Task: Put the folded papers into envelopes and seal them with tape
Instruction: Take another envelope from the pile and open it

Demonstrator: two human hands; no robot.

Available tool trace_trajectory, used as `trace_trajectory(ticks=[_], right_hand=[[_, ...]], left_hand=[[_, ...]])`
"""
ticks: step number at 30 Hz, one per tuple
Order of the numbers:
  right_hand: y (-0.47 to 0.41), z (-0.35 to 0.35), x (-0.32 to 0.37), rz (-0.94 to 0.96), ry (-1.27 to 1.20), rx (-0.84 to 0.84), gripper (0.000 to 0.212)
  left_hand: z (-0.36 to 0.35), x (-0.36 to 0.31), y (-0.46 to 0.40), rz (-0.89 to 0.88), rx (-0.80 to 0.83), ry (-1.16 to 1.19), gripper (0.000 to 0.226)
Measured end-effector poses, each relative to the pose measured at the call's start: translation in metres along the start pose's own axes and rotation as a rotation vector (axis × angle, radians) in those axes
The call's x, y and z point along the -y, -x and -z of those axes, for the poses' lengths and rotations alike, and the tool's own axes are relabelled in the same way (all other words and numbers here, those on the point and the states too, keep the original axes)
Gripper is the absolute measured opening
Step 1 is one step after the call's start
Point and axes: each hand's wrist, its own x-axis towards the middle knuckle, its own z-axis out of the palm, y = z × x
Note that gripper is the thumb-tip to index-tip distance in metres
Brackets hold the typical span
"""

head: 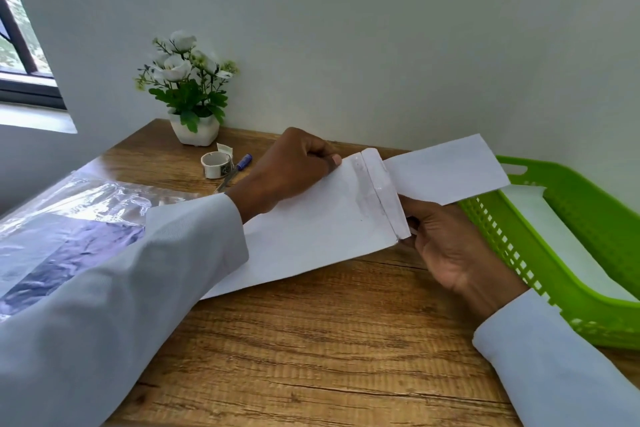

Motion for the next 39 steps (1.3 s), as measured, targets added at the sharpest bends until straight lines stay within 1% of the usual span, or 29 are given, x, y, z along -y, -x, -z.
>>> trace_trajectory(ticks=[3, 5, 7, 8, 11, 12, 14, 17, 21, 22, 24, 27, 29, 32, 35, 37, 39], right_hand=[[0.004, -0.005, -0.004, 0.001, 0.016, 0.045, 0.052], [0.007, -0.008, -0.002, 0.006, 0.034, 0.085, 0.052], [0.008, -0.008, 0.006, 0.025, 0.024, 0.089, 0.052], [0.007, -0.005, 0.011, 0.037, 0.001, 0.063, 0.050], [0.000, 0.006, 0.023, 0.055, -0.148, -0.057, 0.030], [-0.001, 0.009, 0.025, 0.056, -0.175, -0.090, 0.029], [-0.003, 0.011, 0.025, 0.059, -0.146, -0.133, 0.031], [-0.002, 0.009, 0.019, 0.051, -0.093, -0.154, 0.033], [0.000, 0.000, 0.011, -0.002, -0.048, -0.083, 0.044], [0.000, -0.001, 0.011, -0.012, -0.036, -0.070, 0.042], [-0.002, 0.003, 0.015, 0.001, -0.039, -0.081, 0.032], [-0.005, 0.013, 0.022, 0.065, -0.050, -0.152, 0.017], [-0.005, 0.014, 0.021, 0.081, -0.043, -0.181, 0.012], [-0.003, 0.006, 0.011, 0.040, 0.006, -0.135, 0.014], [0.001, -0.002, 0.005, 0.005, 0.084, -0.052, 0.026], [0.001, -0.003, 0.006, 0.041, 0.081, -0.067, 0.031], [0.000, 0.000, 0.010, 0.111, 0.051, -0.144, 0.029]], left_hand=[[-0.001, -0.005, -0.001, 0.008, 0.022, 0.019, 0.019], [-0.004, -0.004, -0.004, -0.019, 0.022, -0.037, 0.019], [-0.005, -0.001, -0.005, -0.062, 0.031, -0.087, 0.017], [-0.004, 0.001, -0.006, -0.082, 0.038, -0.114, 0.017], [0.000, 0.007, -0.009, -0.115, 0.043, -0.187, 0.016], [0.002, 0.009, -0.010, -0.114, 0.039, -0.204, 0.015], [0.005, 0.012, -0.013, -0.106, 0.021, -0.206, 0.014], [0.007, 0.013, -0.015, -0.099, 0.014, -0.169, 0.012], [0.007, 0.009, -0.016, -0.087, 0.036, -0.123, 0.011], [0.007, 0.008, -0.016, -0.085, 0.041, -0.109, 0.011], [0.008, 0.007, -0.017, -0.087, 0.047, -0.095, 0.012], [0.010, 0.008, -0.017, -0.078, 0.048, -0.086, 0.011], [0.010, 0.009, -0.017, -0.063, 0.041, -0.066, 0.011], [0.007, 0.009, -0.018, -0.052, 0.021, -0.040, 0.009], [0.003, 0.009, -0.019, -0.054, 0.030, -0.039, 0.010], [0.002, 0.010, -0.019, -0.055, 0.036, -0.043, 0.011], [0.002, 0.011, -0.019, -0.046, 0.034, -0.042, 0.010]])
